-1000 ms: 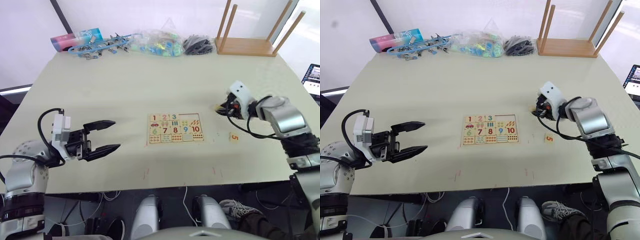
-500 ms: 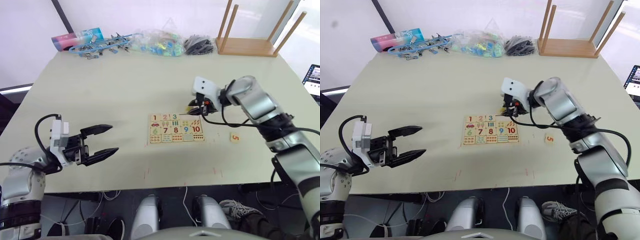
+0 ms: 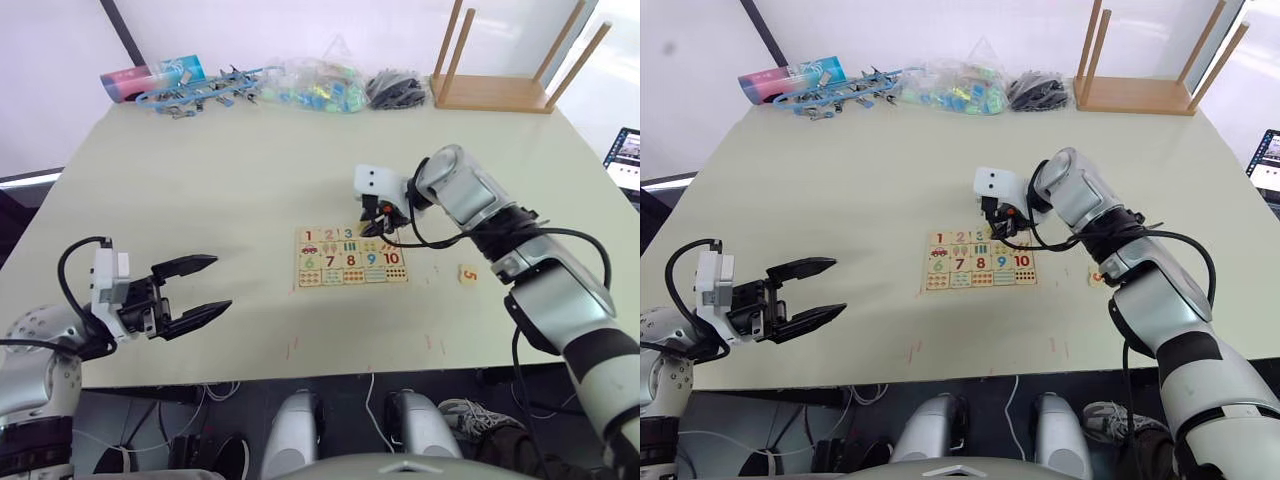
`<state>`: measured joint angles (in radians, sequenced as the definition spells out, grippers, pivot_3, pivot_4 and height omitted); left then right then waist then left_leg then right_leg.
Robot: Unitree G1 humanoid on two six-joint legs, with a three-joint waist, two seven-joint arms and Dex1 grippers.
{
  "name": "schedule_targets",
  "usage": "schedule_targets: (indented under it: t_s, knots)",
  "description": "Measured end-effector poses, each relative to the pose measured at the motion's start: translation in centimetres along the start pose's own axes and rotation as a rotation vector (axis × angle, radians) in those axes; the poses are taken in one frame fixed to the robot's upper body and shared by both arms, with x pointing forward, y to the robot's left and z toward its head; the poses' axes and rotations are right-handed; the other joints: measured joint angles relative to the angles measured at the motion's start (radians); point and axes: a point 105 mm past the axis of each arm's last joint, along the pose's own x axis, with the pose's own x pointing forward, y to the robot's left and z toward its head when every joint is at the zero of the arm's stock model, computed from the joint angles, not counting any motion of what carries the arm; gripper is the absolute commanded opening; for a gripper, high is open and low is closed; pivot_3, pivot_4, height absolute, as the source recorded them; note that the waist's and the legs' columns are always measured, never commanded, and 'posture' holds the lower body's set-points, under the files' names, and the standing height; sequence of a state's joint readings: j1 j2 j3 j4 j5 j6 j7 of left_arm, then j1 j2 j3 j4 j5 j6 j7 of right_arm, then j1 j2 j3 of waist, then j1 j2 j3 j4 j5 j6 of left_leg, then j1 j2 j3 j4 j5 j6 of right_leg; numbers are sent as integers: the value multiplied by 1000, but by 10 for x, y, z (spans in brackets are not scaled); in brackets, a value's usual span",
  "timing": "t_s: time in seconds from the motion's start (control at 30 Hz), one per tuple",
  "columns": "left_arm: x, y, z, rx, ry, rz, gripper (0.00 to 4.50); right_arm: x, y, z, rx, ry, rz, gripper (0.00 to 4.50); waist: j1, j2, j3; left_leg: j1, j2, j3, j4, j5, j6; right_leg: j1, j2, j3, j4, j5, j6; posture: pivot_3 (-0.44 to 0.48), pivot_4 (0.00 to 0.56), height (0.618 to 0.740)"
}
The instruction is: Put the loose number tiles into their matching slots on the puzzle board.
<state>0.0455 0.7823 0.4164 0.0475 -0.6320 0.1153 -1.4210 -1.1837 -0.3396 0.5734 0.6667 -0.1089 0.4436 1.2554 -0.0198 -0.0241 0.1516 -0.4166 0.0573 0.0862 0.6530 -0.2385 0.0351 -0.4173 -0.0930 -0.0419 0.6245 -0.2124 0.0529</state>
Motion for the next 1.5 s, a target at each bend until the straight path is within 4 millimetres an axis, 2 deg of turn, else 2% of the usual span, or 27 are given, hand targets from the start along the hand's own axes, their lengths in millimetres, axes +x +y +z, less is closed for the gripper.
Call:
schedule_targets:
  t_s: [0.57, 1.5]
  knots:
    - [-2, -4, 0, 1, 4, 6, 4500, 10, -7, -13, -58, 80, 4, 943, -19, 0, 0, 0, 0, 0, 0, 0, 0, 0, 0, 0, 0, 0, 0, 0, 150, 737]
    - [-2, -6, 1, 0, -4, 13, 4500, 17, -7, -9, -66, 59, 16, 943, -22, 1, 0, 0, 0, 0, 0, 0, 0, 0, 0, 0, 0, 0, 0, 0, 150, 737]
